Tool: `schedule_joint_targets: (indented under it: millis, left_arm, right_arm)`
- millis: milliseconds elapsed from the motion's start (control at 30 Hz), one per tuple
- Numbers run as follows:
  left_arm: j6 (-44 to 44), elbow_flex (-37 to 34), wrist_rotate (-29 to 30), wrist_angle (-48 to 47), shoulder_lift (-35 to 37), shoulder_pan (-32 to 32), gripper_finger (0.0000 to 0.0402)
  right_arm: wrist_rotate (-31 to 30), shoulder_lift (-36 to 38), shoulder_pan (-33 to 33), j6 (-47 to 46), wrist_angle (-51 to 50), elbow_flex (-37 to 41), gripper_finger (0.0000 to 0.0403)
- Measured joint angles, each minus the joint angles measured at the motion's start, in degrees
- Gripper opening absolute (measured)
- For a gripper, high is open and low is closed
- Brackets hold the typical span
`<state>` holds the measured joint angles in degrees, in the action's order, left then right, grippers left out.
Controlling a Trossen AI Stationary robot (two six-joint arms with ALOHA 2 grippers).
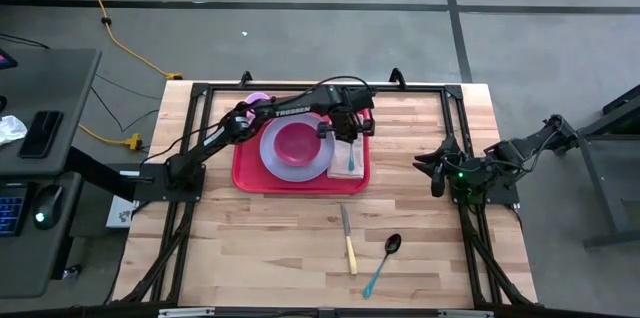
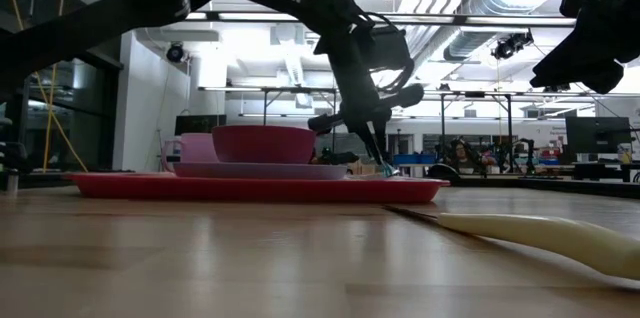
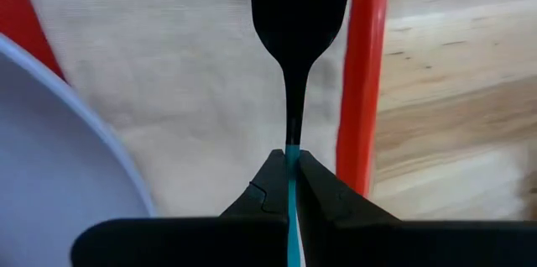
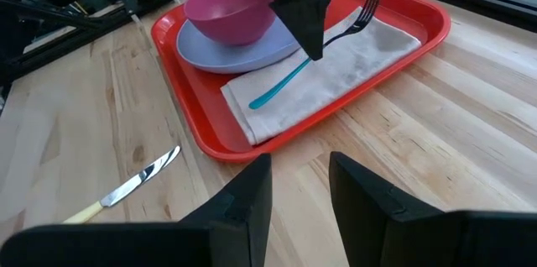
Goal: Set up tray
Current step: Put the blue fork on the white table napkin to the right of the purple plate
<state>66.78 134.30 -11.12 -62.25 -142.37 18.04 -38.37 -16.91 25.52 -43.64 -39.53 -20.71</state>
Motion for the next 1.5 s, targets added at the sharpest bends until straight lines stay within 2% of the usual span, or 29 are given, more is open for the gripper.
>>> schedule_joint_targets:
  millis: [767, 1133, 1500]
  left_arm:
    - [0.13, 0.00, 0.11, -0.96, 0.02, 0.01, 0.0035]
    - [1.29, 0.00, 2.33, -5.32, 0.02, 0.01, 0.0035]
    - [1.31, 0.00, 2.60, -5.21, 0.02, 0.01, 0.0035]
  right_arm:
    - [0.43, 0.00, 0.00, 0.00, 0.01, 0.00, 0.0099]
    - [0.48, 0.00, 0.00, 0.00, 0.00, 0.00, 0.0099]
    - [0.48, 0.00, 0.00, 0.02, 0.02, 0.00, 0.0099]
